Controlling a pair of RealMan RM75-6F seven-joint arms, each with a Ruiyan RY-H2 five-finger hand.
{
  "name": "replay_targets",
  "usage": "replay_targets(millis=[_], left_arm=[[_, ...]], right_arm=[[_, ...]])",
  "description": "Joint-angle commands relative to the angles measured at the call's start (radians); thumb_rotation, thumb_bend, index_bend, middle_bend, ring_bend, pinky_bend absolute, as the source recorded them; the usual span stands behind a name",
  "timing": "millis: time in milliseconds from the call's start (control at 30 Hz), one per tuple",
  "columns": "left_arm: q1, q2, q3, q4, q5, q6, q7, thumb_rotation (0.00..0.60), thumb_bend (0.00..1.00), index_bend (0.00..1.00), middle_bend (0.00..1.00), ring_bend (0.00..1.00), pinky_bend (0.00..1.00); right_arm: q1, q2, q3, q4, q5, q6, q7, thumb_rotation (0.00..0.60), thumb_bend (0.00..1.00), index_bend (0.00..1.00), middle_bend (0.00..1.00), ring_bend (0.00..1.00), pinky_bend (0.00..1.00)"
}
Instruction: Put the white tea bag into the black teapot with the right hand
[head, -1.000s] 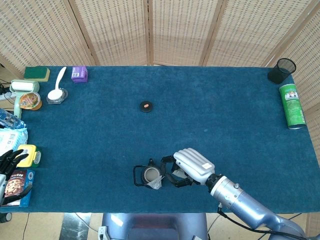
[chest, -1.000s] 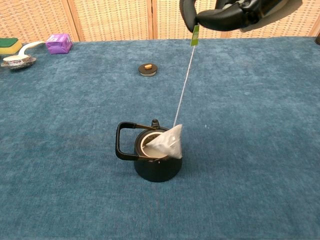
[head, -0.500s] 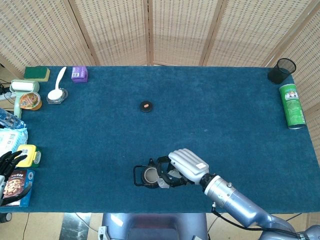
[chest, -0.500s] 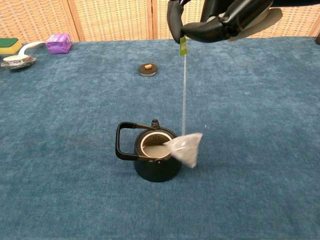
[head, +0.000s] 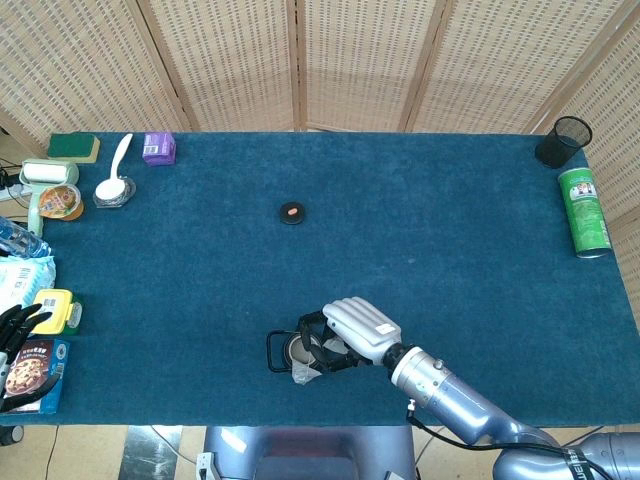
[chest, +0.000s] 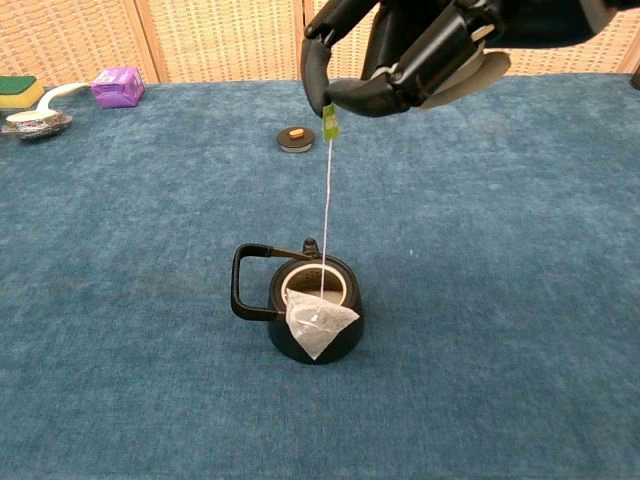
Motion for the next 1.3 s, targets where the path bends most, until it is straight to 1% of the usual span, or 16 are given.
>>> replay_targets(millis=[33,200,400,633,933,1300], left_arm=[[0.001,-0.002,0.0,0.006,-0.001,0.0,-0.005,0.6,0.26,0.14,0.1,0.0,0.09],[0.003,-0.006,0.001,0.022,-0.007,-0.002,-0.018,0.6,0.26,0.14,0.1,0.0,0.09],[0.0,-0.011,-0.001,0.031,-0.008,-0.006,-0.026,0.6,0.26,0.14,0.1,0.0,0.09],[0.0,-0.016,0.0,0.038,-0.01,-0.008,-0.03,0.6,0.26,0.14,0.1,0.0,0.09],[0.001,-0.021,0.001,0.049,-0.014,-0.012,-0.036,0.6,0.26,0.14,0.1,0.0,0.09],[0.004,-0.028,0.006,0.068,-0.019,-0.019,-0.042,0.6,0.26,0.14,0.1,0.0,0.09]], right_arm=[[0.012,-0.012,-0.001,0.006,0.015,0.006,-0.009,0.6,0.57,0.61,1.0,1.0,1.0],[0.032,-0.02,0.009,0.02,0.05,0.017,-0.016,0.6,0.57,0.61,1.0,1.0,1.0],[0.042,0.006,0.027,0.016,0.078,0.027,-0.011,0.6,0.57,0.61,1.0,1.0,1.0],[0.055,0.015,0.033,0.011,0.091,0.014,-0.005,0.6,0.57,0.61,1.0,1.0,1.0],[0.079,-0.014,0.024,0.022,0.103,-0.001,-0.008,0.6,0.57,0.61,1.0,1.0,1.0],[0.105,-0.073,-0.002,0.051,0.129,0.001,-0.02,0.6,0.57,0.61,1.0,1.0,1.0]])
